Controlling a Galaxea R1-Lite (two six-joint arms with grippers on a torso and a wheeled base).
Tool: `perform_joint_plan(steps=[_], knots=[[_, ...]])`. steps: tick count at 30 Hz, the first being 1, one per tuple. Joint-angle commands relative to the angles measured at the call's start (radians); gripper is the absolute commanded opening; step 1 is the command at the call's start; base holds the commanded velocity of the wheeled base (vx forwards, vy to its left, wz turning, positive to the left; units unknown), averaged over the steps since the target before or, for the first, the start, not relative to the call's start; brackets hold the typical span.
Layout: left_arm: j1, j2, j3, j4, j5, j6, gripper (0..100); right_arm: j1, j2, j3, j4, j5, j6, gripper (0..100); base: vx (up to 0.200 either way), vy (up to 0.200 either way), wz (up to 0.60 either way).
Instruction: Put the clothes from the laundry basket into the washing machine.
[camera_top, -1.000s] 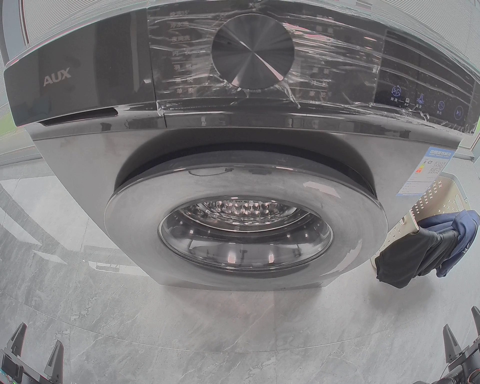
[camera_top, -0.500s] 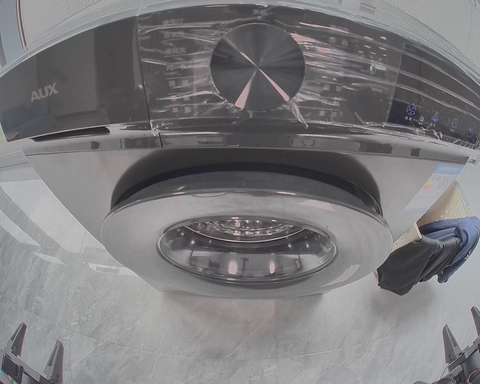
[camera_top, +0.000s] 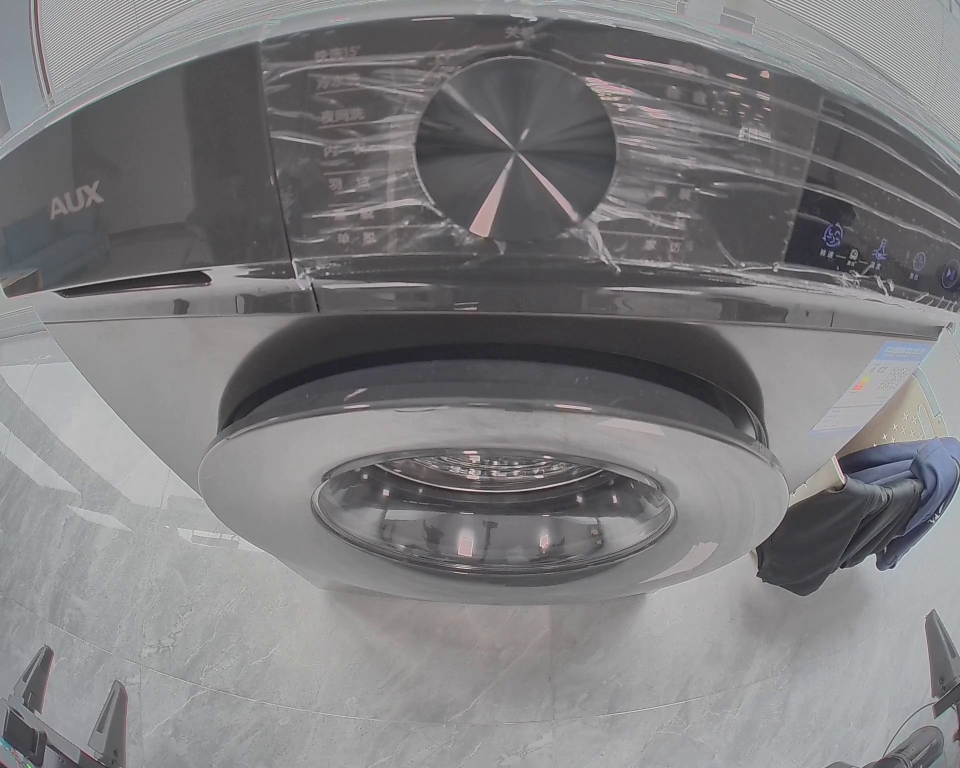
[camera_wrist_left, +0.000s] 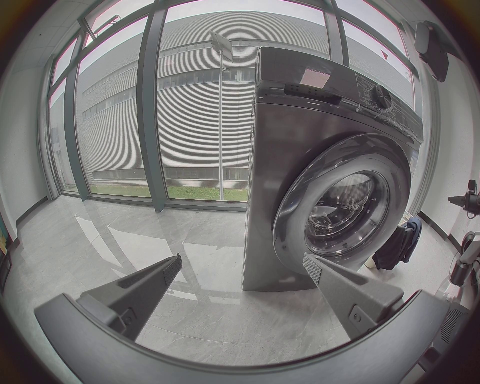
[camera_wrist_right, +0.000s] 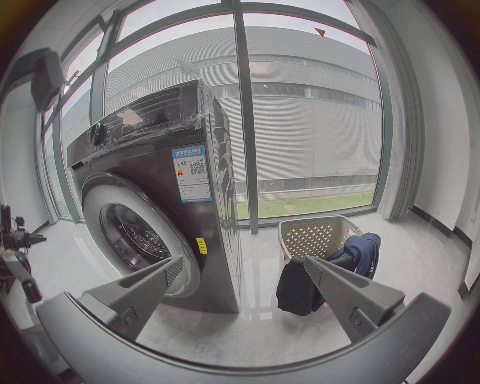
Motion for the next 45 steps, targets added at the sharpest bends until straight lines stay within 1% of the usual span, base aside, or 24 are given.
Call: perform_joint_plan(steps=[1, 5, 8, 9, 10, 11, 13, 14, 15, 17, 19, 20, 21, 22, 25, 28, 30, 32, 34, 39, 41, 42, 43, 45], knots=[[0.000, -0.010, 0.015, 0.000, 0.000, 0.000, 100, 0.084, 0.358, 0.027, 0.005, 0.050, 0.062, 100, 0.000, 0.000, 0.00], [0.000, -0.010, 0.013, -0.001, 0.000, 0.000, 100, 0.133, 0.534, 0.024, -0.081, 0.059, 0.034, 100, 0.000, 0.000, 0.00], [0.000, -0.010, 0.015, 0.000, 0.000, 0.000, 100, 0.231, 0.672, 0.023, -0.247, 0.067, 0.031, 100, 0.000, 0.000, 0.00], [0.000, -0.010, 0.015, 0.000, 0.000, 0.000, 100, 0.286, 0.731, 0.023, -0.330, 0.065, 0.034, 100, 0.000, 0.000, 0.00], [0.000, -0.010, 0.015, 0.000, 0.000, 0.000, 100, 0.320, 0.772, 0.020, -0.376, 0.064, 0.036, 100, 0.000, 0.000, 0.00], [0.000, -0.010, 0.015, 0.000, 0.000, 0.000, 100, 0.371, 0.829, 0.012, -0.439, 0.064, 0.044, 100, 0.000, 0.000, 0.00], [0.000, -0.010, 0.013, -0.001, 0.000, 0.000, 100, 0.424, 0.901, 0.006, -0.499, 0.062, 0.071, 100, 0.000, 0.000, 0.00], [0.000, -0.010, 0.015, 0.000, 0.000, 0.000, 100, 0.427, 0.909, 0.006, -0.503, 0.062, 0.073, 100, 0.000, 0.000, 0.00], [0.000, -0.010, 0.015, 0.000, 0.000, 0.000, 100, 0.463, 0.987, 0.007, -0.548, 0.059, 0.097, 100, 0.000, 0.000, 0.00], [0.000, -0.010, 0.015, 0.000, 0.000, 0.000, 100, 0.473, 1.050, 0.003, -0.591, 0.062, 0.096, 100, 0.000, 0.000, 0.00], [0.000, -0.010, 0.015, 0.000, 0.000, -0.002, 100, 0.473, 1.070, 0.000, -0.610, 0.062, 0.094, 100, 0.000, 0.000, 0.00], [0.000, -0.010, 0.015, 0.000, 0.000, -0.002, 100, 0.473, 1.102, -0.019, -0.646, 0.062, 0.091, 100, 0.000, 0.000, 0.00], [0.000, -0.010, 0.015, 0.000, 0.000, -0.002, 100, 0.473, 1.102, -0.019, -0.646, 0.062, 0.091, 100, 0.000, 0.000, 0.00], [0.000, -0.010, 0.015, 0.000, 0.000, 0.000, 100, 0.472, 1.125, -0.046, -0.673, 0.062, 0.085, 100, 0.000, 0.000, 0.00], [0.000, -0.010, 0.015, 0.000, 0.000, -0.002, 100, 0.473, 1.151, -0.094, -0.676, 0.061, 0.085, 100, 0.000, 0.000, 0.00], [0.000, -0.010, 0.013, 0.000, 0.000, 0.000, 100, 0.475, 1.175, -0.115, -0.678, 0.059, 0.084, 100, 0.000, 0.000, 0.00], [0.000, -0.010, 0.015, 0.000, 0.000, 0.000, 100, 0.487, 1.203, -0.144, -0.678, 0.064, 0.064, 100, 0.000, 0.000, 0.00], [0.000, -0.010, 0.013, 0.000, 0.000, -0.002, 100, 0.493, 1.212, -0.151, -0.680, 0.064, 0.062, 100, 0.000, 0.000, 0.00], [0.000, -0.010, 0.013, 0.000, 0.000, 0.000, 100, 0.520, 1.229, -0.167, -0.680, 0.065, 0.061, 100, 0.000, 0.000, 0.00], [0.000, -0.010, 0.015, 0.000, 0.000, 0.000, 100, 0.558, 1.217, -0.132, -0.666, 0.061, 0.061, 100, 0.000, 0.000, 0.00], [0.000, -0.010, 0.015, 0.000, 0.000, -0.002, 100, 0.559, 1.209, -0.115, -0.670, 0.061, 0.059, 100, 0.000, 0.000, 0.00], [0.000, -0.010, 0.013, 0.000, 0.000, 0.000, 100, 0.558, 1.177, -0.086, -0.664, 0.061, 0.059, 100, 0.000, 0.000, 0.00], [0.000, -0.010, 0.013, 0.000, 0.000, 0.000, 100, 0.558, 1.177, -0.086, -0.664, 0.061, 0.059, 100, 0.000, 0.000, 0.00], [0.000, -0.010, 0.015, 0.000, 0.000, 0.000, 100, 0.556, 1.128, -0.045, -0.663, 0.062, 0.056, 100, -0.100, 0.000, 0.00]])
